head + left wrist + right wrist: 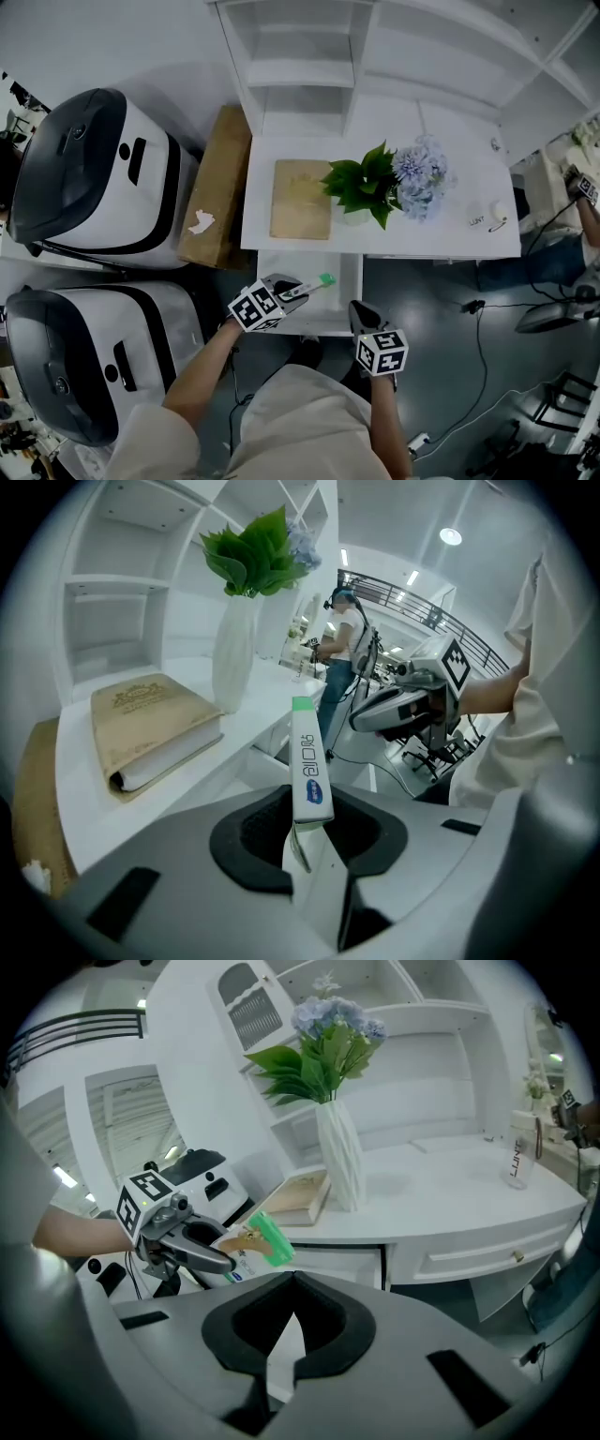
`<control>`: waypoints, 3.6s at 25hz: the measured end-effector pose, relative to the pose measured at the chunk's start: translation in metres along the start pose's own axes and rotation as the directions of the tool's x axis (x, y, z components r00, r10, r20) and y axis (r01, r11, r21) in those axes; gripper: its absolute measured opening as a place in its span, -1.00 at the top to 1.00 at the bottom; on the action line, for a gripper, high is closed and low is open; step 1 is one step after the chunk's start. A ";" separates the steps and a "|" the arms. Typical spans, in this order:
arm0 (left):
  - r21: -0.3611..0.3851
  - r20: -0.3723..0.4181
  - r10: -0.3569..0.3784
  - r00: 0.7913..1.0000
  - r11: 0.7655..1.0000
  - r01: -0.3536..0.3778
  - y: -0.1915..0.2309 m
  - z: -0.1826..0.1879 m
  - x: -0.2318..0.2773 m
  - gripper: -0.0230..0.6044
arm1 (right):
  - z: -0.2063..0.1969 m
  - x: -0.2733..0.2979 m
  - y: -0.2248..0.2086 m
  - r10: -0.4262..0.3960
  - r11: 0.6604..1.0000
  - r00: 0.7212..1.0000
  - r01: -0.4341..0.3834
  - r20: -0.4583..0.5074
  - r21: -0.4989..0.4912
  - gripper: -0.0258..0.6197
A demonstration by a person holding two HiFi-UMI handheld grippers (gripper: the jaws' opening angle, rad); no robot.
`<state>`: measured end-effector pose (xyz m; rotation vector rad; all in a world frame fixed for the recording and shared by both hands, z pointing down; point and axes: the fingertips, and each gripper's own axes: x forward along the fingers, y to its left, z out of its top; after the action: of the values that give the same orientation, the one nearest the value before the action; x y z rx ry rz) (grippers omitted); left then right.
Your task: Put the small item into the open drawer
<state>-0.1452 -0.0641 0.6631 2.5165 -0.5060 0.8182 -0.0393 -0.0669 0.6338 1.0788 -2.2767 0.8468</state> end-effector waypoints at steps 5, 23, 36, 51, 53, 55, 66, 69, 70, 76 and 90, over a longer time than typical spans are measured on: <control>0.011 -0.051 -0.067 0.996 0.998 0.068 0.004 -0.008 0.017 0.59 | -0.006 -0.007 -0.011 -0.022 1.000 1.000 0.023 -0.014 0.011 0.84; -0.042 -0.267 -0.196 0.944 0.981 0.191 0.028 -0.075 0.070 0.59 | -0.045 -0.009 -0.030 -0.086 0.984 0.993 0.098 -0.084 0.148 0.84; -0.063 -0.417 -0.274 0.867 0.960 0.273 0.023 -0.109 0.112 0.59 | -0.043 -0.026 -0.032 -0.152 0.969 0.986 0.163 -0.071 0.188 0.84; -0.149 -0.468 -0.316 0.825 0.949 0.279 0.014 -0.140 0.148 0.59 | -0.064 -0.021 -0.039 -0.158 0.967 0.978 0.181 -0.136 0.179 0.84; -0.156 -0.481 -0.323 0.815 0.946 0.283 0.016 -0.145 0.151 0.59 | -0.063 -0.018 -0.041 -0.159 0.966 0.978 0.182 -0.136 0.182 0.84; -0.190 -0.478 -0.347 0.807 0.938 0.291 0.016 -0.148 0.155 0.59 | -0.061 -0.017 -0.044 -0.165 0.967 0.977 0.187 -0.132 0.176 0.84; -0.207 -0.503 -0.323 0.801 0.945 0.251 0.030 -0.161 0.169 0.57 | -0.064 -0.016 -0.044 -0.151 0.966 0.979 0.175 -0.136 0.189 0.84; -0.201 -0.496 -0.288 0.819 0.956 0.214 0.038 -0.160 0.173 0.48 | -0.068 -0.014 -0.035 -0.127 0.970 0.981 0.154 -0.144 0.190 0.84; -0.196 -0.486 -0.276 0.829 0.959 0.205 0.039 -0.157 0.178 0.42 | -0.069 -0.016 -0.034 -0.123 0.971 0.981 0.150 -0.150 0.184 0.84; -0.121 -0.460 -0.208 0.863 0.978 0.171 0.046 -0.155 0.193 0.22 | -0.078 -0.010 -0.018 -0.084 0.981 0.982 0.111 -0.171 0.156 0.84; 0.018 -0.445 -0.051 0.894 0.998 0.065 0.057 -0.145 0.191 0.14 | -0.077 -0.012 -0.005 -0.069 0.984 0.985 0.093 -0.156 0.152 0.84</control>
<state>-0.0938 -0.0757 0.9040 2.2517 -0.2601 1.3390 -0.0163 -0.0090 0.6809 1.1282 -2.0559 1.0532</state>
